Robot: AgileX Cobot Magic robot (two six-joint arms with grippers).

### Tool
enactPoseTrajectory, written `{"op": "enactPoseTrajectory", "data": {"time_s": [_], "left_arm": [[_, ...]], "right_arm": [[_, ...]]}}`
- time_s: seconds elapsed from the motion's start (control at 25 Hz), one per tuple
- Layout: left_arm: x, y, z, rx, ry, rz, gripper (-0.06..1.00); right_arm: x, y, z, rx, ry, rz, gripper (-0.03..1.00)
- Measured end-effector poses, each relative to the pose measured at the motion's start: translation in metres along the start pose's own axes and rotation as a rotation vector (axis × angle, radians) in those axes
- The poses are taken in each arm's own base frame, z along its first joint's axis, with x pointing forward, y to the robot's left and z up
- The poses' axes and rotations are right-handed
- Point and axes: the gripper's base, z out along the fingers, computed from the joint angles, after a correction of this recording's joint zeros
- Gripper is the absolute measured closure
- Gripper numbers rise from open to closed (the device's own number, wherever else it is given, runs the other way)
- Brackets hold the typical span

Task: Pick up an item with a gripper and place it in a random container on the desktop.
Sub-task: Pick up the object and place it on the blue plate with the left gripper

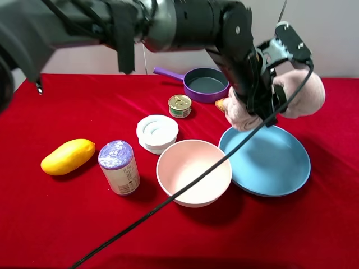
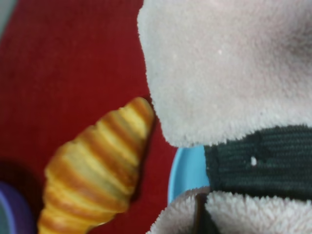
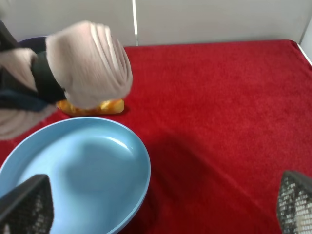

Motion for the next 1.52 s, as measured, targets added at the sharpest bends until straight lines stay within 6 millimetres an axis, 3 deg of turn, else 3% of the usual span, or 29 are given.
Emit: {"op": "enactPoseTrajectory", "data": {"time_s": [0.72,1.52], "left_arm": [[0.021,-0.024,0.05,0.053,0.069,0.012,0.45],[0.029,-0.027,0.062,0.077,0.096,-0.007,0.45]], "right_arm": [[0.0,0.001,0.0,-0.01,0.0,0.007,0.27],[0.0,0.001,0.0,-0.011,0.0,0.008,0.27]]}}
